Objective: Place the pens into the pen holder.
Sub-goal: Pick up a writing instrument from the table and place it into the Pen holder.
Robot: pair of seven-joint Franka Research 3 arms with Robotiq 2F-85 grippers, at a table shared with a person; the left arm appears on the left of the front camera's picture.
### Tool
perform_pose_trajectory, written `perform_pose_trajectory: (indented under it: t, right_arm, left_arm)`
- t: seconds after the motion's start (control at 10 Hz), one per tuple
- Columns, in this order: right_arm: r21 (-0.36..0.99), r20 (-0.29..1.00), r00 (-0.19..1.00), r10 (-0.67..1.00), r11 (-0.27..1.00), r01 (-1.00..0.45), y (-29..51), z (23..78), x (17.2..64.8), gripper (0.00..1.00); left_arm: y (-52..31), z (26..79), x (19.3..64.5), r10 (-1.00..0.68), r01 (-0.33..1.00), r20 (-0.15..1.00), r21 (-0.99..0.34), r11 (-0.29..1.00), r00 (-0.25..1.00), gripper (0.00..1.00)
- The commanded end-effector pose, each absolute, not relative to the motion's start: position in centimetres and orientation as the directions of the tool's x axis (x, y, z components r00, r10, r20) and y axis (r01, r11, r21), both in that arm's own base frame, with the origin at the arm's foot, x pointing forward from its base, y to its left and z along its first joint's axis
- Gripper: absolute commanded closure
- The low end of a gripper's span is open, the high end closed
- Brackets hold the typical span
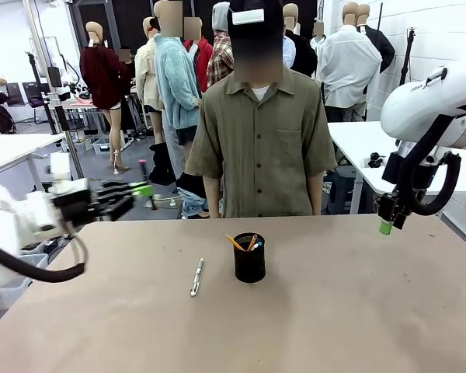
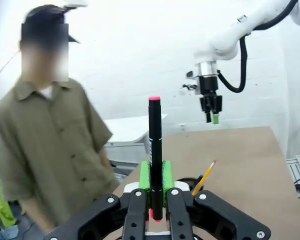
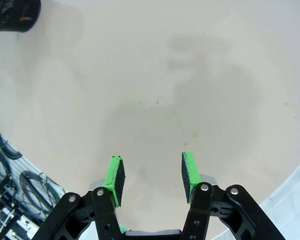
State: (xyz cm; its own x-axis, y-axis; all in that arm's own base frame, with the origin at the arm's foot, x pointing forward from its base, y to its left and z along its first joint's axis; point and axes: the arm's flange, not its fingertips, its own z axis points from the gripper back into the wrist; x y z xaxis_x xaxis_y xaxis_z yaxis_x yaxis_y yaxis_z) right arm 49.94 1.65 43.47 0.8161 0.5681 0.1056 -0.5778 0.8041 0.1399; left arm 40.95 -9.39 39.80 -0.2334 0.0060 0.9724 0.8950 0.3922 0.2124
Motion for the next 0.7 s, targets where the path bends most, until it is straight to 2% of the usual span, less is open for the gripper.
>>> perform_pose_trajectory:
  t: [0.0,0.4,0.5,0.6]
  right_arm:
    - [0.135,0.108,0.813,0.573,0.801,-0.583,1.5,43.3,49.7,0.41]
    - [0.135,0.108,0.813,0.573,0.801,-0.583,1.5,43.3,49.7,0.41]
    - [0.135,0.108,0.813,0.573,0.801,-0.583,1.5,43.3,49.7,0.41]
    - [0.135,0.108,0.813,0.573,0.801,-0.583,1.5,43.3,49.7,0.41]
  left_arm:
    - [-15.5,41.3,40.1,-0.043,0.899,0.974,0.223,0.376,-0.223,1.00]
    - [-24.4,43.5,43.8,-0.084,0.958,0.978,0.204,0.204,-0.190,1.00]
    - [-25.7,43.6,44.0,-0.290,0.931,0.954,0.170,0.322,-0.074,1.00]
    - [-23.6,43.8,41.9,-0.057,0.945,0.973,0.230,0.234,-0.222,1.00]
